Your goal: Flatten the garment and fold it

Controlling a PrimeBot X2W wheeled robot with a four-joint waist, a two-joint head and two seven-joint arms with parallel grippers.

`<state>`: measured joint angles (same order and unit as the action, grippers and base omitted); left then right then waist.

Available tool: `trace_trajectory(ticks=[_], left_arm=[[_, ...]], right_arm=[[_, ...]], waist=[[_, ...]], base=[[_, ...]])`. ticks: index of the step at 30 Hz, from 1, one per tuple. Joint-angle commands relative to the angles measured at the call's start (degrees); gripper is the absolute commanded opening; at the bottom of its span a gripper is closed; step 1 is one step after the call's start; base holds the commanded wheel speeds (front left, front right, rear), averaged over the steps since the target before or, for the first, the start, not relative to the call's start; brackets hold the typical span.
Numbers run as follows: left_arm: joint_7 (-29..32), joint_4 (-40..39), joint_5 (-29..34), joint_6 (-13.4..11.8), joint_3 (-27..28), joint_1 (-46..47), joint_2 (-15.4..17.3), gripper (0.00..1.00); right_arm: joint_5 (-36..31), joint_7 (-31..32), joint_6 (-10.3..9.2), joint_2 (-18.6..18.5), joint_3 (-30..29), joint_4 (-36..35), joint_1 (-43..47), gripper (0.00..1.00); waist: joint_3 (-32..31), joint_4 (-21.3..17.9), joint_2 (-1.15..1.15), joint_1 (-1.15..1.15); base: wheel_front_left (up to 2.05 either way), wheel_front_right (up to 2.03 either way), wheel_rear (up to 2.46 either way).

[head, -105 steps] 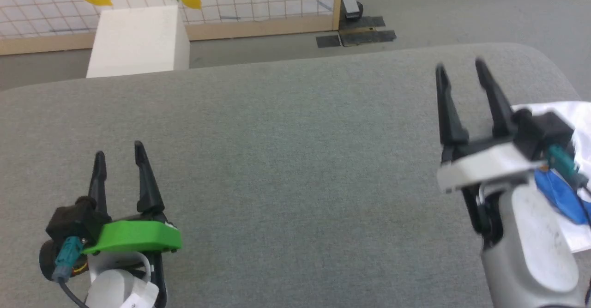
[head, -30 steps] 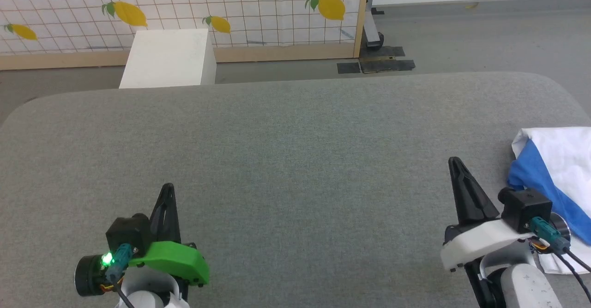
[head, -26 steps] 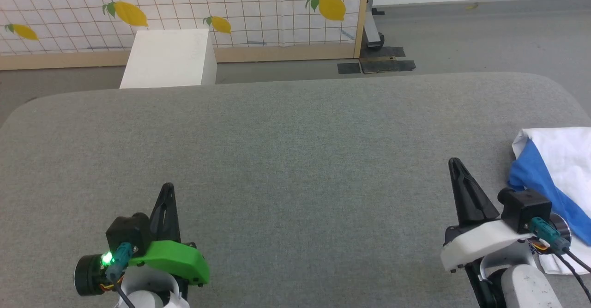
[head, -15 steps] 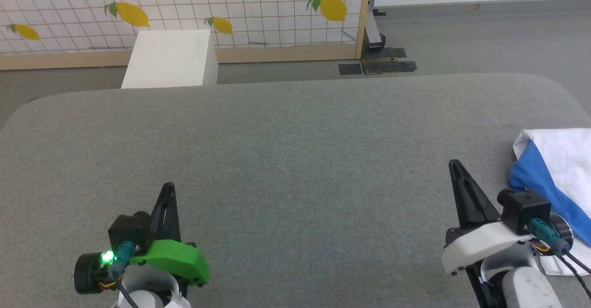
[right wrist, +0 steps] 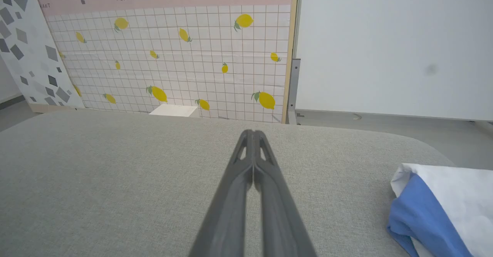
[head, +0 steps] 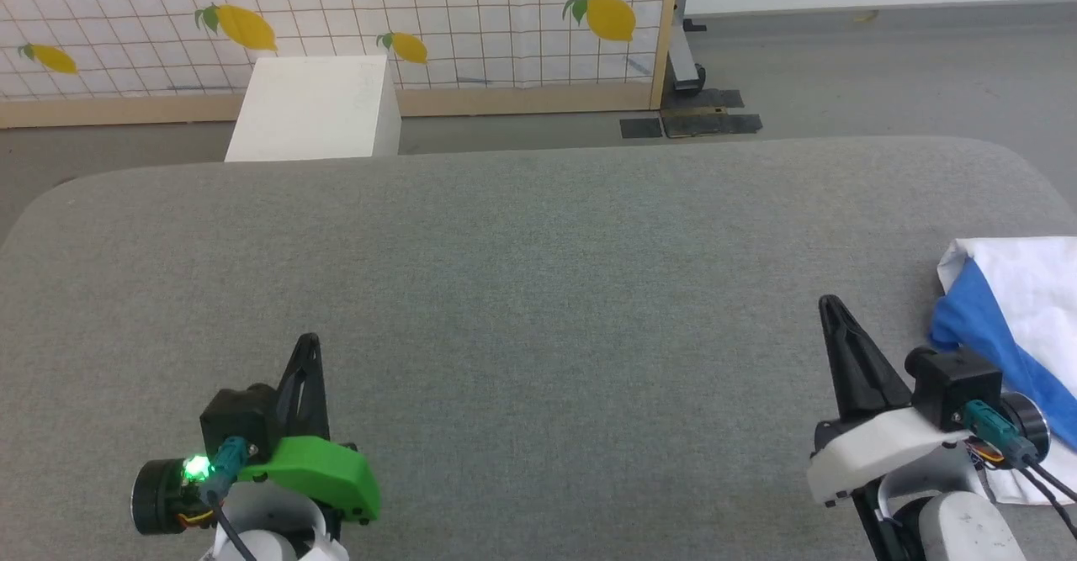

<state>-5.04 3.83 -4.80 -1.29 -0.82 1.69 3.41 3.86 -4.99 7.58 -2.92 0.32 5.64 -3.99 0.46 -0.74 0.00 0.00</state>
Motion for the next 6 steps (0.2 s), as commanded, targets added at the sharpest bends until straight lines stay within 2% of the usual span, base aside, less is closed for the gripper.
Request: trace_trajectory(ticks=[1, 6], left_arm=[[0.4, -0.5, 0.7, 0.3, 0.1, -0.8, -0.3, 0.00], [0.9, -0.9, 1.2, 0.4, 0.2, -1.0, -0.3, 0.00]], right_arm=[[-0.6, 0.3, -0.06, 0.0, 0.0, -0.6, 1.0, 0.00], [-1.0, 0.9, -0.06, 0.0, -0.1, -1.3, 1.4, 0.00]], waist=[[0.0, 0.0, 0.00, 0.00], [-0.1, 0.1, 0.00, 0.00]], base=[[0.00, 0.00, 0.00], [0.00, 0.00, 0.00]])
